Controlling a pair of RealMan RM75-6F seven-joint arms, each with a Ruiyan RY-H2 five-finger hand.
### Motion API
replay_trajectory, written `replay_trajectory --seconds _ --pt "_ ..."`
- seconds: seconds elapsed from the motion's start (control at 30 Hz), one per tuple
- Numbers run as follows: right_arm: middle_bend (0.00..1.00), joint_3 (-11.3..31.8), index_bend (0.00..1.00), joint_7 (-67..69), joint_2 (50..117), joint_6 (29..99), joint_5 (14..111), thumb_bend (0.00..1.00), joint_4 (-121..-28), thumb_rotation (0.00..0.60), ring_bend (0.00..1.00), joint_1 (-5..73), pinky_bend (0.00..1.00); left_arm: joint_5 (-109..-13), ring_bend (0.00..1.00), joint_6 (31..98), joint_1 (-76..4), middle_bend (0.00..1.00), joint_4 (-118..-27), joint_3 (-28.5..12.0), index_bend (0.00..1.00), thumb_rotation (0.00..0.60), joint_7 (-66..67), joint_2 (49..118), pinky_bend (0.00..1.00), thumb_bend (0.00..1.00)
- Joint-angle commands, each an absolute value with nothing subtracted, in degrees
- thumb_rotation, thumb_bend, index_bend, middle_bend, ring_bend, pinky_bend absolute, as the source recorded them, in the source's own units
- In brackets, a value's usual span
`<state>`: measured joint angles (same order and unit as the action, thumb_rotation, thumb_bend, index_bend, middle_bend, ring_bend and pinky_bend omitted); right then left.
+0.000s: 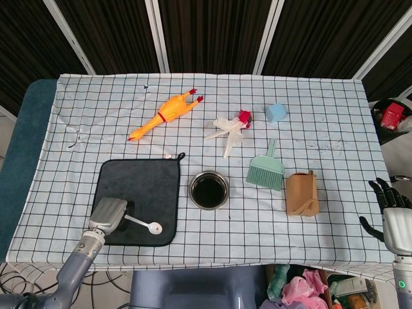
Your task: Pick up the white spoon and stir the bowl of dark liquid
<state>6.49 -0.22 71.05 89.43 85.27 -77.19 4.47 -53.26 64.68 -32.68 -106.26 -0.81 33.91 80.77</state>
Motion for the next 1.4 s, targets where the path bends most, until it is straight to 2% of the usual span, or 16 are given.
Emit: replay_trajectory --seconds 0.03,0.23,0.37,0.47,0.73,1.0,1.4 --pt "0.11 6.5 0.15 -0.2 71.1 89.4 85.3 0.18 -77.2 0.6 0.19 4.5 0.3 -54.2 0.82 66.0 -33.4 0.87 -106.2 -2.7 0.58 0.6 33.9 80.6 0.83 0.43" --pt "0.11 6.6 0.15 0.3 70.9 89.6 85.3 0.18 -77.4 0.6 0.19 4.4 0.3 -57.1 0.83 68.3 -37.5 0.88 -106.1 -7.9 0.58 0.6 39.1 80.0 0.83 0.44" --pt "0.11 6.6 0.15 0.8 70.9 89.2 85.1 0.18 -77.2 0.6 0.19 4.4 0.29 -61.8 0.83 69.4 -42.9 0.89 -102.0 -11.2 0.59 0.6 47.4 81.3 0.84 0.44" --pt "0.11 6.6 0.15 1.0 70.9 89.0 85.0 0.18 -76.9 0.6 0.19 4.5 0.3 -64.4 0.84 68.0 -46.3 0.89 -97.9 -12.1 0.59 0.6 51.6 82.4 0.84 0.44" --pt "0.11 6.5 0.15 1.2 71.0 88.3 84.8 0.18 -76.2 0.6 0.19 4.6 0.29 -73.0 0.84 60.0 -55.9 0.9 -83.6 -12.2 0.6 0.6 54.5 86.8 0.84 0.44" --pt "0.11 7.1 0.15 2.1 71.1 87.8 83.3 0.18 -75.2 0.6 0.19 4.5 0.29 -81.2 0.85 54.1 -63.9 0.9 -70.8 -11.3 0.61 0.6 50.9 92.1 0.84 0.44" --pt "0.11 7.6 0.15 2.3 71.5 87.0 82.1 0.18 -74.0 0.6 0.19 4.5 0.29 -89.3 0.85 50.2 -71.5 0.91 -59.3 -9.2 0.62 0.6 44.8 98.1 0.84 0.44"
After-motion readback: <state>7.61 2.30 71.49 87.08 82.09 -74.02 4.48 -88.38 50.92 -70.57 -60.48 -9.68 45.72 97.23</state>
